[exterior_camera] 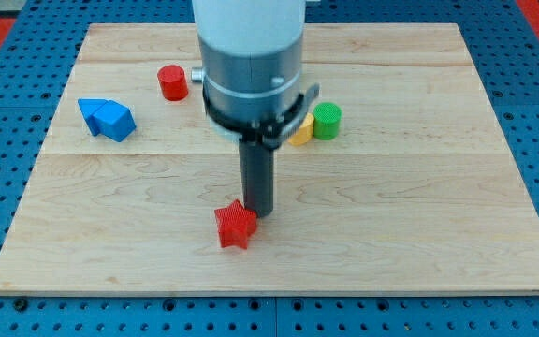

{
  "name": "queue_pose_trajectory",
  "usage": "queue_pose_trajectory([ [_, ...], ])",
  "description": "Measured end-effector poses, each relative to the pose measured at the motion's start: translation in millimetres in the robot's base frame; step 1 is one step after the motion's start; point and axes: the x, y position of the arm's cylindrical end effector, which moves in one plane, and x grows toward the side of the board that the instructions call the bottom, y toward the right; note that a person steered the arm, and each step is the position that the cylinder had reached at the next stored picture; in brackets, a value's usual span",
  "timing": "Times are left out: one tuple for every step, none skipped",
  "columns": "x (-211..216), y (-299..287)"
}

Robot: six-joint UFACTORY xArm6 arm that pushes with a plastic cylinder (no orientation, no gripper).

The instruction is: Move the red circle above the red star

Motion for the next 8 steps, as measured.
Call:
queue_pose_trajectory([
  [5,-5],
  [-41,-1],
  [-93,-24],
  [-140,-62],
  [-194,-72],
  [-237,-72],
  [-240,-114],
  [-235,-146],
])
